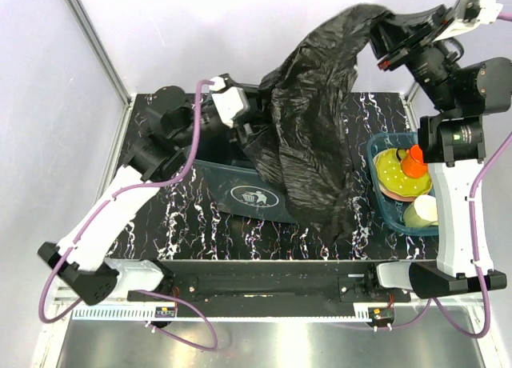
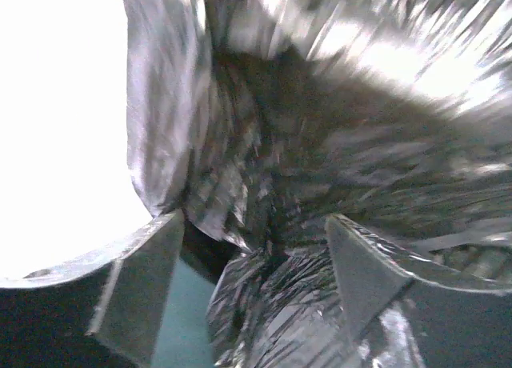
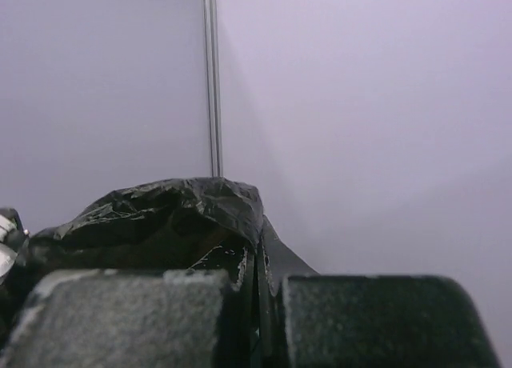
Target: Put the trash bags into the trash bin
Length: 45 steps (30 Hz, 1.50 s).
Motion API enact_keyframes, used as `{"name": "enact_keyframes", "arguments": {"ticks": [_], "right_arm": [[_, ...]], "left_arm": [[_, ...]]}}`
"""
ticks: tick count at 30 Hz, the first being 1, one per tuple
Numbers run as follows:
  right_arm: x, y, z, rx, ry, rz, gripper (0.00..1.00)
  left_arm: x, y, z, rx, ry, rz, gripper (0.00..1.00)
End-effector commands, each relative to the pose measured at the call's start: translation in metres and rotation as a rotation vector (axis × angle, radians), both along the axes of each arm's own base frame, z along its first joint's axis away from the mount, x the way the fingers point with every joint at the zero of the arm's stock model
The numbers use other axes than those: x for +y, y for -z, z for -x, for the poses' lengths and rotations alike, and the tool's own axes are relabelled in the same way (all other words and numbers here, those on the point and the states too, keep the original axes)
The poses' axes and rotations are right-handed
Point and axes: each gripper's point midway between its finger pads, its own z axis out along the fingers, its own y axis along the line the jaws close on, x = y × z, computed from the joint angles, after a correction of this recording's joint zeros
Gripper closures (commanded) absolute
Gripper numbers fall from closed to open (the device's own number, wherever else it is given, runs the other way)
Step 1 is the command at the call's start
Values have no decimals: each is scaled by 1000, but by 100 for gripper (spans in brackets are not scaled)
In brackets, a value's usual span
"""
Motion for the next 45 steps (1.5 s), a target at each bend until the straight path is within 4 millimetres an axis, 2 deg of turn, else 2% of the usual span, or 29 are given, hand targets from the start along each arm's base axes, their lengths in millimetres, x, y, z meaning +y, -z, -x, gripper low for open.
{"name": "enact_keyframes", "arguments": {"ticks": [1, 4, 6, 8, 10, 11, 12, 14, 17, 18, 22, 23, 26, 27, 30, 33, 34, 35, 36, 37, 39, 40, 41, 42, 45], "right_arm": [[13, 17, 32, -5, -84, 102, 100], [21, 25, 43, 30, -133, 118, 100], [26, 29, 46, 49, -158, 116, 100], [38, 35, 48, 68, -201, 122, 100], [54, 40, 47, 76, -236, 129, 100], [59, 42, 46, 84, -245, 131, 100], [63, 42, 44, 86, -245, 128, 100], [80, 42, 46, 84, -280, 134, 100], [93, 42, 41, 106, -295, 132, 100], [95, 41, 38, 112, -286, 125, 100], [106, 41, 31, 117, -285, 138, 100], [107, 41, 30, 117, -282, 141, 100], [114, 41, 28, 109, -285, 146, 100], [116, 40, 29, 108, -288, 144, 100], [118, 39, 28, 104, -284, 142, 100], [120, 44, 23, 115, -277, 151, 100], [121, 45, 23, 119, -280, 154, 100], [122, 48, 21, 127, -281, 157, 100], [123, 52, 18, 150, -278, 163, 100], [124, 56, 16, 166, -274, 168, 100], [120, 61, 15, 211, -252, 177, 74], [117, 62, 17, 230, -247, 182, 58], [114, 63, 19, 251, -235, 185, 44], [109, 67, 28, 289, -238, 204, 21], [98, 80, 42, 343, -218, 252, 4]], "left_arm": [[48, -28, 29, 35, -73, 64, 17], [76, -24, 39, 131, -141, 72, 9], [90, -35, 51, 148, -166, 114, 9], [94, -46, 69, 215, -139, 160, 10], [87, -61, 93, 264, -28, 191, 11], [80, -62, 99, 308, 27, 198, 11], [72, -67, 116, 383, 125, 215, 11], [67, -82, 124, 403, 204, 263, 13], [55, -88, 122, 535, 265, 309, 14], [49, -83, 118, 577, 280, 304, 15], [33, -82, 124, 607, 364, 306, 15], [27, -81, 130, 595, 388, 292, 15], [18, -69, 130, 592, 366, 267, 11], [16, -60, 123, 619, 316, 256, 10], [15, -52, 113, 627, 252, 229, 24], [16, -52, 111, 608, 243, 227, 54], [16, -53, 113, 604, 249, 227, 74], [18, -54, 118, 594, 268, 223, 88], [19, -56, 118, 582, 272, 223, 97], [24, -57, 115, 576, 258, 231, 100], [32, -65, 115, 546, 263, 255, 100], [40, -65, 106, 552, 231, 268, 100], [44, -64, 106, 552, 232, 264, 100], [47, -63, 105, 554, 227, 259, 100], [58, -58, 102, 546, 214, 255, 100]]}}
